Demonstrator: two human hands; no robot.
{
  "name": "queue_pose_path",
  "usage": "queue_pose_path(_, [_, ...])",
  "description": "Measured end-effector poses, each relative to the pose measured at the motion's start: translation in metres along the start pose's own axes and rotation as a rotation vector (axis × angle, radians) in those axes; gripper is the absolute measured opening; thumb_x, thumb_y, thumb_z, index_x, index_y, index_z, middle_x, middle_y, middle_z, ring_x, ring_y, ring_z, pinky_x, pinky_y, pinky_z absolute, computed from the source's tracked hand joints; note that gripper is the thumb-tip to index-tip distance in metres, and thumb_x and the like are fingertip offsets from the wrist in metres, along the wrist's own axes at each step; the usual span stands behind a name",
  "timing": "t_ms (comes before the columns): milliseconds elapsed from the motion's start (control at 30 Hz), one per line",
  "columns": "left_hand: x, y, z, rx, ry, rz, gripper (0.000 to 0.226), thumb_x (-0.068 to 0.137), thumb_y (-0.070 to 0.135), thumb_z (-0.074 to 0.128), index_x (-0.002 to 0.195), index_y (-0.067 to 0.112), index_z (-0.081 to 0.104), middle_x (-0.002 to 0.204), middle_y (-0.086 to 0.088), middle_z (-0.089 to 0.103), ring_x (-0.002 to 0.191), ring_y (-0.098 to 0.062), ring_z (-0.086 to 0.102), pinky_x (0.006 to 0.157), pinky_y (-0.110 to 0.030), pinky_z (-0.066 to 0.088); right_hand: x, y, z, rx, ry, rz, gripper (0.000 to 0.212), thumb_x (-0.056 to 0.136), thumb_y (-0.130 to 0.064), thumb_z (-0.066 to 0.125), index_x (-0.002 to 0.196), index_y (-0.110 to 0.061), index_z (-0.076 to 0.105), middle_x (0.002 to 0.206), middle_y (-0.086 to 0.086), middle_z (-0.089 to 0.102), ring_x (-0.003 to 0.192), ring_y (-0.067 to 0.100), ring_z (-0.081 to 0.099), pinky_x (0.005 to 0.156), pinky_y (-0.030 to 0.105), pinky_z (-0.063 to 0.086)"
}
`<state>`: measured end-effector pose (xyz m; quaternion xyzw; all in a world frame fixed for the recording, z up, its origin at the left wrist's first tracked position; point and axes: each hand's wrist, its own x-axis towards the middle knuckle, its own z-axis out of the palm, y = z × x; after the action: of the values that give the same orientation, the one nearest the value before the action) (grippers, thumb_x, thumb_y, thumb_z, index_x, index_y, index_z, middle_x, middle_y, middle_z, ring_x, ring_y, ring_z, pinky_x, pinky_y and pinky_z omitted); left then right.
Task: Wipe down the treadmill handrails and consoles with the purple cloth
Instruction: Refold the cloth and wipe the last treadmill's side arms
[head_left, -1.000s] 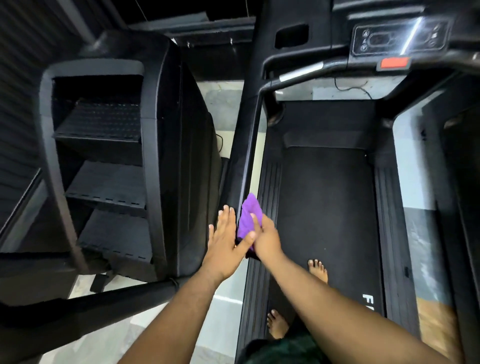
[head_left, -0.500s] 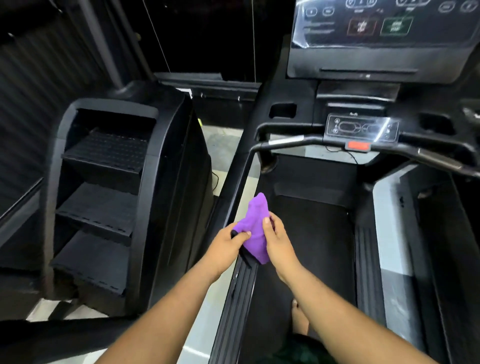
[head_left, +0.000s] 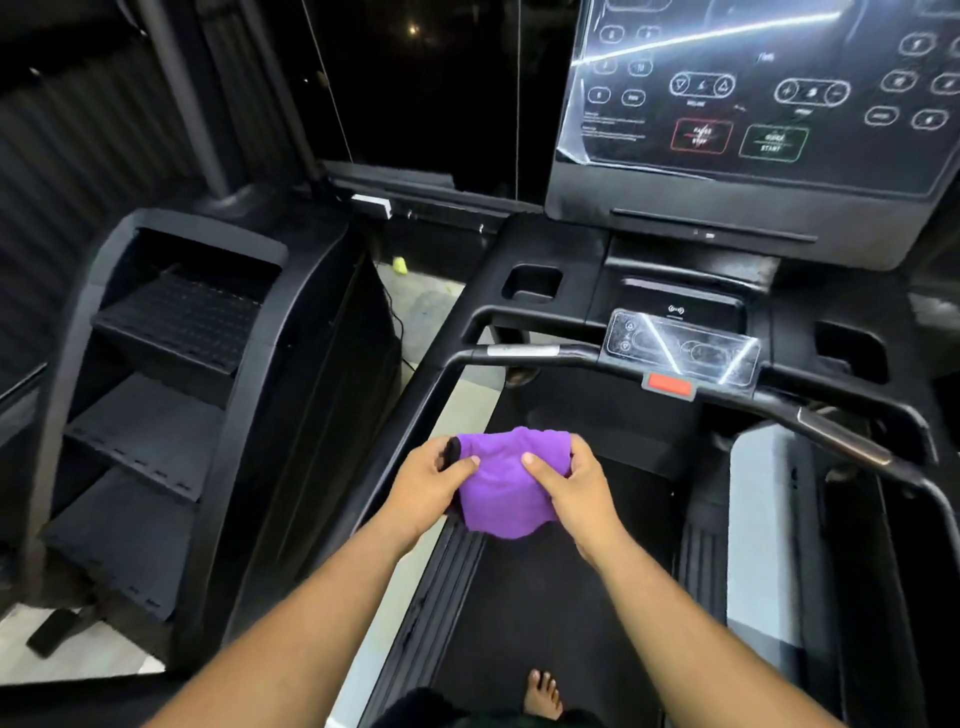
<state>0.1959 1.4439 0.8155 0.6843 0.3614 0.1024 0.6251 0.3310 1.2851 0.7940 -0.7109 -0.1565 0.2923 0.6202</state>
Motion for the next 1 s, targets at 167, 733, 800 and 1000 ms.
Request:
queue_pose_path(167, [0.036, 0.008, 0.014, 0.065, 0.013, 0.043, 0.039, 0.087, 0.023, 0.083, 0.121, 0.028, 0.064, 0.112, 0.010, 0.073, 0.100, -0.001, 0.070, 0.084, -0.020, 0.056, 0.032, -0.007, -0.013, -0.072, 0.078, -0.056, 0.029, 0.089, -0.034, 0.078, 0.111, -0.030, 0.060, 0.108, -0.012, 0.069, 0.098, 0.003, 0.067, 0.083, 0.024, 0.055])
queue_pose_path(733, [0.251, 0.043, 0.053, 0.833, 0.102, 0.345, 0.043, 0.094, 0.046, 0.065, 0.131, 0.024, 0.062, 0.124, -0.002, 0.069, 0.121, -0.026, 0.058, 0.101, -0.044, 0.043, 0.203, -0.015, 0.014, -1.414, 0.140, -0.411, 0.075, 0.091, -0.051, 0.064, 0.153, -0.013, 0.044, 0.159, 0.015, 0.041, 0.150, 0.033, 0.032, 0.119, 0.069, 0.013])
queue_pose_path(800, [0.257, 0.026, 0.038, 0.953, 0.130, 0.439, 0.050, 0.095, 0.057, 0.057, 0.134, 0.027, 0.061, 0.137, 0.002, 0.061, 0.131, -0.023, 0.051, 0.106, -0.047, 0.035, 0.211, 0.007, 0.011, -1.646, 0.012, -0.294, 0.098, 0.080, -0.067, 0.067, 0.155, -0.010, 0.039, 0.156, 0.017, 0.044, 0.148, 0.034, 0.035, 0.119, 0.070, 0.005])
queue_pose_path(1000, [0.277, -0.015, -0.020, 1.261, -0.099, 0.391, 0.090, 0.096, 0.072, 0.035, 0.164, 0.017, 0.015, 0.173, -0.002, 0.005, 0.160, -0.022, -0.002, 0.120, -0.067, -0.007, 0.280, -0.047, 0.025, -1.621, -0.314, -0.040, 0.073, 0.071, -0.074, 0.067, 0.122, -0.023, 0.052, 0.112, 0.000, 0.067, 0.104, 0.028, 0.064, 0.079, 0.040, 0.046])
